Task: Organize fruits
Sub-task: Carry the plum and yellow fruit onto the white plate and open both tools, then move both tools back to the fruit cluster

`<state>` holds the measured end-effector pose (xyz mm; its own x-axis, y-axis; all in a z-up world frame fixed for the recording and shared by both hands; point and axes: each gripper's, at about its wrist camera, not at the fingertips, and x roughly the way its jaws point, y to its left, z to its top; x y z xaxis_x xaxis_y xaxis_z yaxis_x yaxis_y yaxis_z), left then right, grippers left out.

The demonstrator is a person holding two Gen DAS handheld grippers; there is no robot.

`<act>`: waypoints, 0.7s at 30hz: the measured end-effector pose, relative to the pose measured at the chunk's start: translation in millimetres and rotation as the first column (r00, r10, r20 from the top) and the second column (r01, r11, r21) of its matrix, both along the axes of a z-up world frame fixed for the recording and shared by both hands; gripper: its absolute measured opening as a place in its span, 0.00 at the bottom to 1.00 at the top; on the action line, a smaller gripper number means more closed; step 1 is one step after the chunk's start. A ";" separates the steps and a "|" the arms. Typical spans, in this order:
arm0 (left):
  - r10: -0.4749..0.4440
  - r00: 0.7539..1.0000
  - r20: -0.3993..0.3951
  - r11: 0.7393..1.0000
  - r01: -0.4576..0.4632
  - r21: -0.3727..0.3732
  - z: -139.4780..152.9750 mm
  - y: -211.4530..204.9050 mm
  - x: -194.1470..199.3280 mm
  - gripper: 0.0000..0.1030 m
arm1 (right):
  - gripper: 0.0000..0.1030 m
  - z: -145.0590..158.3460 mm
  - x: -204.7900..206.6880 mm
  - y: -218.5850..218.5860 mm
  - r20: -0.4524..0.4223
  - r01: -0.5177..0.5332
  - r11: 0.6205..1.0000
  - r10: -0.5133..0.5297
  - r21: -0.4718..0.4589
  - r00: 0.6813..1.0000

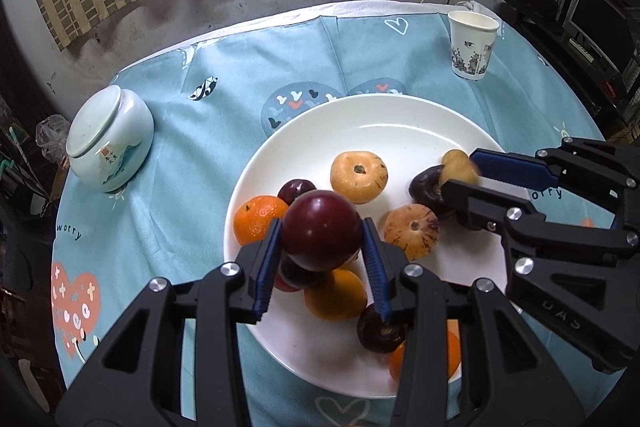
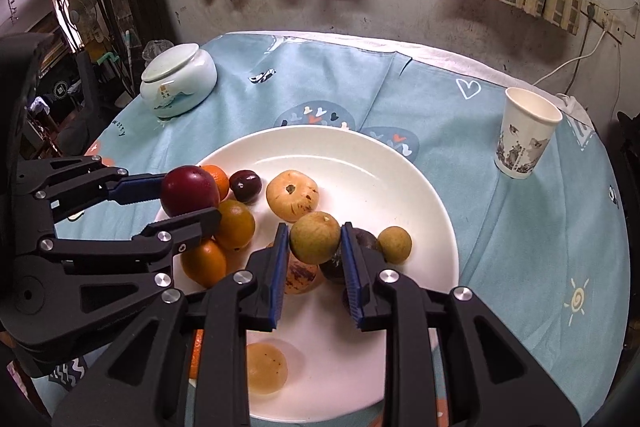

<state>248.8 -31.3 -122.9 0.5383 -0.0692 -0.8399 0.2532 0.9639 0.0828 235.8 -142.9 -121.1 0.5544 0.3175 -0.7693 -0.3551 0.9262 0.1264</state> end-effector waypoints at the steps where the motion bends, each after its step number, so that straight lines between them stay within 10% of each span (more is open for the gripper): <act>1: 0.002 1.000 0.017 1.000 -0.002 0.004 3.5 0.0 -1.7 0.48 | 0.33 0.4 0.0 -1.0 -0.003 0.003 1.000 -0.003 0.002 1.000; 4: 0.003 0.999 0.033 1.000 -0.003 0.009 10.8 1.1 -3.6 0.50 | 0.57 7.3 -3.6 -12.4 0.022 0.049 0.999 -0.049 0.022 0.999; 21: -0.001 0.989 0.148 1.000 0.001 0.004 84.6 8.7 -84.9 0.66 | 0.58 47.7 -105.2 -41.3 0.073 0.071 0.997 -0.069 -0.014 0.995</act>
<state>163.9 -22.7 -38.3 0.6566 -0.0671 -0.7512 0.2388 0.9633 0.1228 130.7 -184.1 -73.4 0.6295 0.2637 -0.7309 -0.2971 0.9509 0.0872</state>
